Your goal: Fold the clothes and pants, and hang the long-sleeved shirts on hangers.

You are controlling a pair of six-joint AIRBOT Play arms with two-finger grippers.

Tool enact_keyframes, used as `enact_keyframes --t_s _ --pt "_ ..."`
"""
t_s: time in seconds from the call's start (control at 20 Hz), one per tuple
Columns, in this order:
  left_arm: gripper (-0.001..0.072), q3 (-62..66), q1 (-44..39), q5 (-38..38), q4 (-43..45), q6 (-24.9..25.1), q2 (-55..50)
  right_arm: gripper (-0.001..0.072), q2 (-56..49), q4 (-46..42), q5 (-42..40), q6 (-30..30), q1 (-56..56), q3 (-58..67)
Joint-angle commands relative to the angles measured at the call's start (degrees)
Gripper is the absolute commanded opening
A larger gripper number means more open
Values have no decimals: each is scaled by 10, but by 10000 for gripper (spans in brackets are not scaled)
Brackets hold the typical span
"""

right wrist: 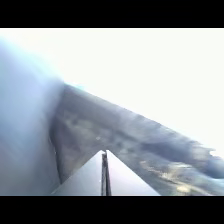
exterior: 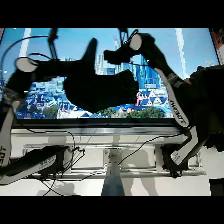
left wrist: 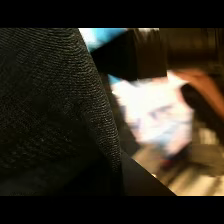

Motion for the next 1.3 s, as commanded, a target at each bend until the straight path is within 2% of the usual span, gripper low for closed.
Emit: enact_keyframes --t_s 0.0,0.05,0.1,0.35,0.5,0.55,0.6,0.65,0.7,0.75,0.95,1.0,1.05,1.1,1.2,1.25 --pt "312 0 -131 133 -77 -1 -54 28 42 -11 8 -3 -64 0" --pt "597 0 -155 169 -77 2 -64 28 53 -21 10 -4 -78 0" --pt "698 0 -172 199 -77 10 -71 28 61 -33 14 -10 -89 0" --pt "692 0 -161 216 -64 90 -63 28 71 -60 128 -115 -141 -3" --pt "689 0 -118 216 22 89 -62 27 71 -47 193 -180 -145 -24" --pt "617 0 -98 216 57 89 -62 27 71 -27 200 -198 -142 -35" --pt "437 0 -78 216 85 89 -62 27 71 -1 199 -212 -140 -48" --pt "227 0 -54 216 110 89 -62 27 71 29 194 -229 -136 -63" --pt "68 0 -32 215 123 89 -62 27 71 52 184 -242 -130 -78" --pt "20 0 -7 216 127 89 -63 27 71 67 170 -243 -124 -92" --pt "19 0 67 212 137 89 -70 27 70 73 80 -233 -89 -146" --pt "19 0 74 207 155 89 -74 79 70 72 62 -232 -80 -159" --pt "19 0 75 201 173 89 -76 336 70 70 47 -230 -73 -167" --pt "19 0 75 193 188 89 -78 528 70 56 38 -208 -65 -170" --pt "19 0 69 180 191 89 -80 601 70 -3 42 -181 -56 -170" --pt "19 0 65 178 191 89 -80 602 70 -30 50 -166 -56 -170"
